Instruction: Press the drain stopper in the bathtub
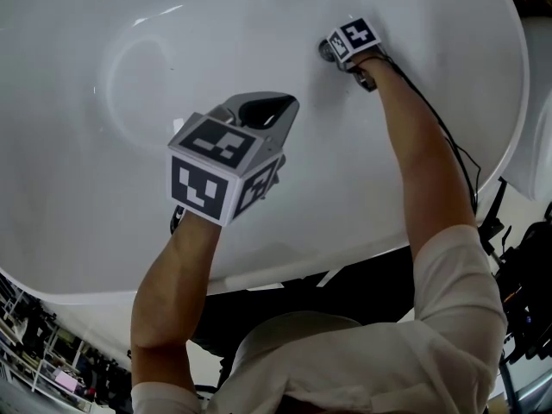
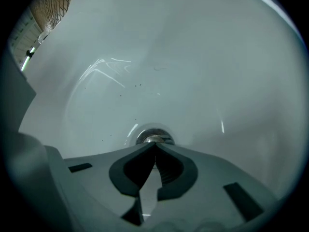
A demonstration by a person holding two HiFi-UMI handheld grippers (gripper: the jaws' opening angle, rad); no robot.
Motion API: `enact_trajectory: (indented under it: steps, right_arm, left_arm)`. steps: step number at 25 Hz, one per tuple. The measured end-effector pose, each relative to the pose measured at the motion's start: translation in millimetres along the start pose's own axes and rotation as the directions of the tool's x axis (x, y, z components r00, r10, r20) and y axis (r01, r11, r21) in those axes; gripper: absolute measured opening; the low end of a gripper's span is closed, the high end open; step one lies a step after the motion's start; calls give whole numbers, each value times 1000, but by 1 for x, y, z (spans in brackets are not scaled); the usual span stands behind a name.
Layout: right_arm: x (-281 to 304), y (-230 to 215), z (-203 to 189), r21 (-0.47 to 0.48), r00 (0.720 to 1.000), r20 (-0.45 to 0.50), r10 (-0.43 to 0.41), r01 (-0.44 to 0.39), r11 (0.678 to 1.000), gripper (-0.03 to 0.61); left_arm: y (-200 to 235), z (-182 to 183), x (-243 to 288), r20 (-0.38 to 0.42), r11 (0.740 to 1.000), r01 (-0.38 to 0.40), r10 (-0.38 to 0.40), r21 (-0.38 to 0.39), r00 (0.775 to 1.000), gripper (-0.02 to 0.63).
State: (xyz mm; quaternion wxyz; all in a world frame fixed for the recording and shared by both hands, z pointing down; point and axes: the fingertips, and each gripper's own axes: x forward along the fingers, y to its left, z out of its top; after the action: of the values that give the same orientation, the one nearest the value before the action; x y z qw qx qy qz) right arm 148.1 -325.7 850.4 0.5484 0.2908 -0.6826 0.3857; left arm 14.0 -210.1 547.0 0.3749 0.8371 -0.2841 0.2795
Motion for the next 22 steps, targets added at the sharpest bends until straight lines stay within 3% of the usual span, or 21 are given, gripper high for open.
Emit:
enact_trajectory:
  steps: [6,13,18,22]
  right_arm:
    - [2,-1,-1,13,1000,-18,15,-15,1000,15]
    - [2,-3,-1,10,991,-117,-68,70,998,17]
    - [3,-4,-1,37,992,-103,-78,82,996,18]
    - [3,-3,0,0,989,-106,-106,106,994,17]
  left_arm:
    - [-5,4,-1,22,1000,26,-26,-11,999,5]
    - [-12,13,-3,65,999,41,-41,-4,997,5]
    - [-12,17,-3,81,999,42,-42,-4,996,5]
    - [-11,19,-4,89,999,41,-41,-6,995,5]
